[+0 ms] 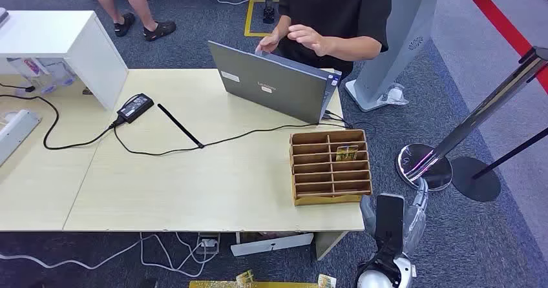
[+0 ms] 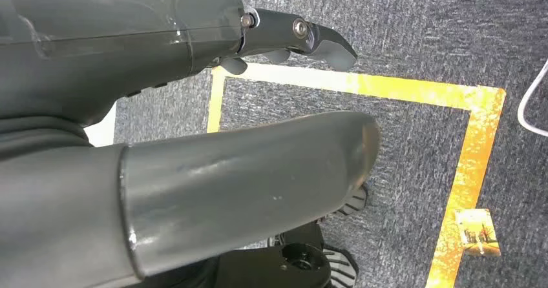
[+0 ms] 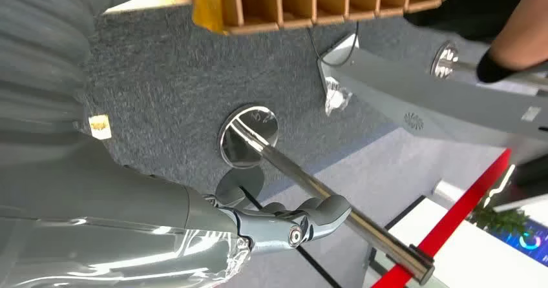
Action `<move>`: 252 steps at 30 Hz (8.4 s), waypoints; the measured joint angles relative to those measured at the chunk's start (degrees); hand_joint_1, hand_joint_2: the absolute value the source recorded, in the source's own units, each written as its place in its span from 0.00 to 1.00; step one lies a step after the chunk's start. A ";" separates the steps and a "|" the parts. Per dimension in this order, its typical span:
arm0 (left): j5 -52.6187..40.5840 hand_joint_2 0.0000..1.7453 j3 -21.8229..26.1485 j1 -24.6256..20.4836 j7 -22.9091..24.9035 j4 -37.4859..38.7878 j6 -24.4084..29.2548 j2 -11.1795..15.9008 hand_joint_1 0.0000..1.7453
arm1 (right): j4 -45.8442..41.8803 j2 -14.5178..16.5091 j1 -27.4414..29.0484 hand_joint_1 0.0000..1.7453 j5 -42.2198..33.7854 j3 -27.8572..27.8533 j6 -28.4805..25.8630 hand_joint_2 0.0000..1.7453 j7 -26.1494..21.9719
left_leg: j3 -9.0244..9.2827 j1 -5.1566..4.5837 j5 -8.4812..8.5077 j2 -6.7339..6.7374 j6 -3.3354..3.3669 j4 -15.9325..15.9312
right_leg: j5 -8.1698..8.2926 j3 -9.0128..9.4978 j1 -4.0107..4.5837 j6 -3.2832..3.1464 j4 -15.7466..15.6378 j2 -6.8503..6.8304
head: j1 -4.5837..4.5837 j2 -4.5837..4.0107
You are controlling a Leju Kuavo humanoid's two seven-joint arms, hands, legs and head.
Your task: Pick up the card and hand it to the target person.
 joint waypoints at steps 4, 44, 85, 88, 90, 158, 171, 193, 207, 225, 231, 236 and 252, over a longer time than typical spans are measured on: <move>-0.24 0.00 -0.38 0.00 -0.01 0.00 -0.23 0.00 0.00 | -1.46 -1.20 -0.41 0.00 1.04 0.31 0.00 1.00 2.85 | -0.01 0.00 0.00 0.00 0.00 0.00 | 0.00 0.00 0.00 0.00 0.00 0.00 | 0.00 -0.01; -4.46 0.00 -7.26 -1.65 2.04 0.00 -3.05 0.33 0.00 | -15.51 -31.14 -18.18 0.00 19.20 30.46 27.88 1.00 35.07 | -0.03 -0.01 0.00 0.00 0.01 0.06 | 0.03 0.01 -0.02 0.03 0.00 -0.02 | -0.01 -0.01; -6.57 0.00 -9.32 -2.72 3.82 0.00 -3.69 0.37 0.00 | -6.52 -35.18 -23.34 0.17 16.53 33.64 26.10 1.00 38.42 | -0.02 -0.01 0.00 0.00 0.01 0.08 | 0.03 0.01 -0.02 0.03 0.00 -0.01 | 0.00 -0.01; -6.65 0.00 -9.32 -2.72 3.85 0.00 -3.69 0.37 0.00 | -6.06 -35.14 -23.38 0.17 15.85 33.64 25.50 1.00 38.38 | -0.02 -0.01 0.00 0.00 0.01 0.08 | 0.03 0.01 -0.02 0.03 0.00 -0.01 | 0.00 0.00; -6.81 0.00 -9.33 -2.74 3.94 0.00 -3.69 0.37 0.00 | -5.76 -35.07 -23.48 0.17 14.56 33.64 24.84 1.00 38.05 | -0.03 -0.01 0.00 0.00 0.01 0.08 | 0.03 0.01 -0.02 0.03 0.00 -0.01 | 0.00 -0.01; -8.03 0.00 -10.35 -3.90 4.76 0.00 -3.79 0.37 0.00 | 8.26 -30.42 -30.66 0.73 7.77 38.49 27.64 1.00 40.21 | -0.04 -0.01 0.01 -0.01 0.01 0.13 | 0.03 0.01 -0.02 0.03 0.01 -0.02 | 0.00 -0.01; -8.17 0.00 -10.35 -3.90 4.90 0.00 -3.95 0.37 0.00 | 8.25 -31.07 -30.64 0.57 8.80 38.56 29.31 1.00 40.68 | -0.04 -0.01 0.01 -0.01 0.01 0.15 | 0.04 0.01 -0.02 0.03 0.01 -0.01 | 0.00 -0.01; -8.37 0.00 -10.35 -3.91 5.04 0.00 -3.96 0.37 0.00 | 9.00 -30.80 -30.47 0.86 9.04 39.37 29.56 1.00 39.17 | -0.04 -0.01 0.00 -0.01 0.01 0.15 | 0.04 0.02 -0.01 0.03 0.01 -0.01 | 0.00 -0.01; -8.38 0.00 -10.35 -3.81 4.76 0.00 -3.97 0.37 0.00 | 6.32 -31.18 -30.51 0.84 9.36 39.01 26.50 1.00 39.92 | -0.05 -0.01 0.01 -0.01 0.01 0.17 | 0.05 0.02 -0.02 0.05 0.01 -0.01 | 0.00 0.00; -7.16 0.00 -10.30 -2.53 3.45 0.00 -3.87 0.48 0.00 | -19.47 -37.74 -33.78 0.83 17.74 35.58 33.66 1.00 42.68 | -0.05 -0.01 0.01 -0.01 0.02 0.26 | 0.10 0.04 -0.02 0.12 0.02 -0.01 | 0.01 -0.01; -7.15 0.00 -10.30 -2.50 3.45 0.00 -3.87 0.48 0.00 | -24.31 -39.08 -33.83 0.83 17.74 35.11 33.74 1.00 42.68 | -0.05 -0.01 0.01 -0.01 0.02 0.27 | 0.13 0.04 -0.02 0.16 0.02 0.00 | 0.00 -0.01; -7.15 0.00 -10.30 -2.48 3.45 0.00 -3.87 0.48 0.00 | -26.83 -39.76 -33.86 0.83 18.28 34.98 33.58 1.00 42.68 | -0.05 -0.01 0.01 -0.01 0.02 0.27 | 0.13 0.04 -0.02 0.16 0.02 0.00 | 0.01 0.00; -7.61 0.00 -10.33 -2.66 3.91 0.00 -3.87 0.48 0.00 | -27.73 -41.91 -32.97 0.86 19.21 32.10 29.95 1.00 43.03 | -0.06 -0.01 0.01 0.00 0.02 0.29 | 0.13 0.02 -0.02 0.16 0.01 0.00 | 0.00 -0.01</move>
